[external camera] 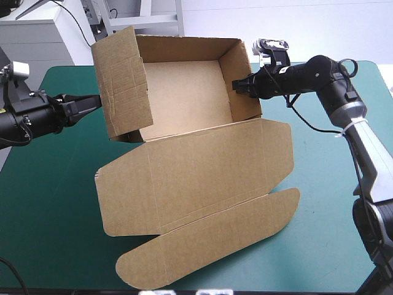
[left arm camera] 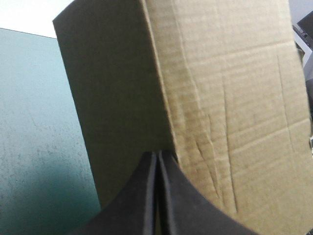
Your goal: Fold the box
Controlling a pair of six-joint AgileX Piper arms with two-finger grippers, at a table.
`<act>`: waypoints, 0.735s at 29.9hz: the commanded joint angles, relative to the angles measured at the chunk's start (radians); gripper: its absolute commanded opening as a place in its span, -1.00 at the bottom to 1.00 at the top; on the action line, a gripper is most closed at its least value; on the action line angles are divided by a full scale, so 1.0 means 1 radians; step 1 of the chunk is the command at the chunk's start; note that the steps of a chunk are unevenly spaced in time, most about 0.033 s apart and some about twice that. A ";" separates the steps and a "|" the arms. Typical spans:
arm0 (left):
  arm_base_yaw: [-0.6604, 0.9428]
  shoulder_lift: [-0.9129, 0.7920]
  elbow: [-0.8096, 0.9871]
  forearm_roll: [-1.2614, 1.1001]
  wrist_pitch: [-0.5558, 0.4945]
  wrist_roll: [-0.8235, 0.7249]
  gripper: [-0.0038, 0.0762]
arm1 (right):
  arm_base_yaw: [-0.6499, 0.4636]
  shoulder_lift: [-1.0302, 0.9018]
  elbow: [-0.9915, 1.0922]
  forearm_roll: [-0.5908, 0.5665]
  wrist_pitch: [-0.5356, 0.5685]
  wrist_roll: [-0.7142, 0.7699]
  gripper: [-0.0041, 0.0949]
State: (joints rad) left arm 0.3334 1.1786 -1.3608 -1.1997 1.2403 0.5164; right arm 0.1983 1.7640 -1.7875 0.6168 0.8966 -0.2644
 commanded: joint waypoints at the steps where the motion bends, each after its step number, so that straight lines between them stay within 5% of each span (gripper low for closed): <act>1: -0.006 -0.025 -0.027 -0.072 0.046 0.003 -0.93 | 0.019 -0.050 -0.027 0.061 -0.070 0.011 -0.95; 22: -0.006 -0.025 -0.027 0.010 0.004 -0.020 -0.92 | 0.114 -0.035 -0.027 0.025 -0.115 0.018 -0.95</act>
State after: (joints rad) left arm 0.3334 1.1781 -1.3608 -1.1245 1.2403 0.5047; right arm 0.3060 1.7821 -1.7875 0.5930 0.8416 -0.2630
